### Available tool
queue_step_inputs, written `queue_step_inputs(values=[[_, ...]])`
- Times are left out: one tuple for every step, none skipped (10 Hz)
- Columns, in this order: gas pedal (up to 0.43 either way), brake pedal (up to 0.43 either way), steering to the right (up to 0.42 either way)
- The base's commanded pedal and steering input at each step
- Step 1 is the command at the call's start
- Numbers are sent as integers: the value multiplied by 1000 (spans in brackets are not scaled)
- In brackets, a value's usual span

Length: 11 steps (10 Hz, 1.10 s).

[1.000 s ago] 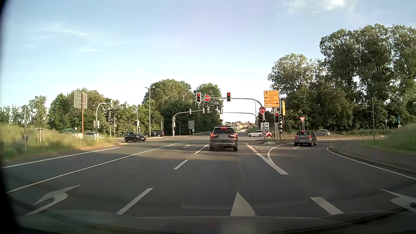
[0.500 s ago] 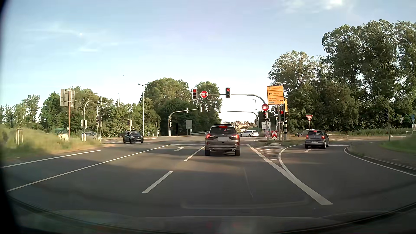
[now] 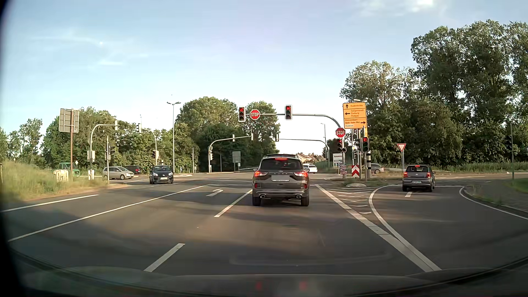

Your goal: Follow the waypoints while adhering to traffic rules and regulations

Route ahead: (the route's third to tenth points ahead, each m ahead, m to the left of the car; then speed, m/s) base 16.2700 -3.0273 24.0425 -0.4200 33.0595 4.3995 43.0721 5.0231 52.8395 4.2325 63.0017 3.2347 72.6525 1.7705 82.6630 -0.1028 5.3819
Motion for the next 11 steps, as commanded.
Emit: queue_step_inputs(values=[[0,329,4],[0,329,4],[0,329,4],[0,329,4],[0,329,5],[0,329,5],[0,329,6],[0,329,5],[0,329,5],[0,329,6],[0,329,6]])
